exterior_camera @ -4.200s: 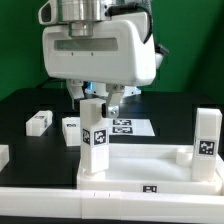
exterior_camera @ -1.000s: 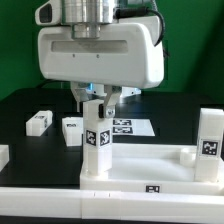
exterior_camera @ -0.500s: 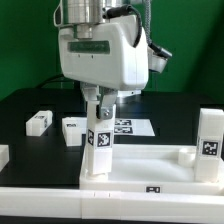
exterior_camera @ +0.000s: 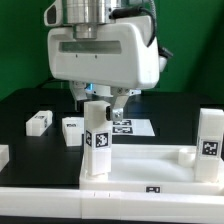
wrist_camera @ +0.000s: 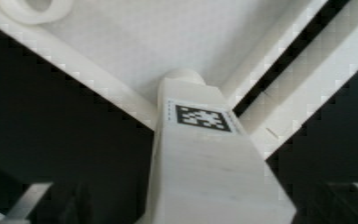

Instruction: Assemble desk

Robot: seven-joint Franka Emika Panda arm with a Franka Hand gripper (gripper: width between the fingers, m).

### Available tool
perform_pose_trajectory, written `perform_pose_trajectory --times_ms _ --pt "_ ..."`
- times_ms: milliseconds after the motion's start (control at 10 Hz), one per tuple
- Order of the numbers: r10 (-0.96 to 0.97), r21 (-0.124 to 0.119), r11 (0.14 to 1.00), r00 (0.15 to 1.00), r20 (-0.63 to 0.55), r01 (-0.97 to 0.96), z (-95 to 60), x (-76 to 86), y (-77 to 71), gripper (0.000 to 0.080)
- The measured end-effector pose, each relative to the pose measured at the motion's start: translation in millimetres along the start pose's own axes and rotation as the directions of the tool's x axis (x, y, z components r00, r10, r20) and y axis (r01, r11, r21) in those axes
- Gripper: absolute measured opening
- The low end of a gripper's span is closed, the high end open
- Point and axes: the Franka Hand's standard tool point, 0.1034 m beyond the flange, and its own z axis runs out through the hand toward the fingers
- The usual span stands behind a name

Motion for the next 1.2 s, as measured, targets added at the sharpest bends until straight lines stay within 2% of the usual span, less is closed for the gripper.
perform_pose_trajectory --times_ms 300,500,800,1200 --pt "-0.267 0.001 0.964 0.964 0.001 0.267 0.4 -2.7 -3.3 0.0648" --pt "-0.456 0.0 0.89 0.89 0.001 0.456 0.0 -2.8 -4.1 0.0649" --pt "-0.682 -0.003 0.731 0.731 0.001 0.682 0.1 -2.6 -3.8 0.0649" --pt "-0.853 -0.007 0.522 0.522 0.002 0.853 -0.1 -1.9 -3.3 0.0646"
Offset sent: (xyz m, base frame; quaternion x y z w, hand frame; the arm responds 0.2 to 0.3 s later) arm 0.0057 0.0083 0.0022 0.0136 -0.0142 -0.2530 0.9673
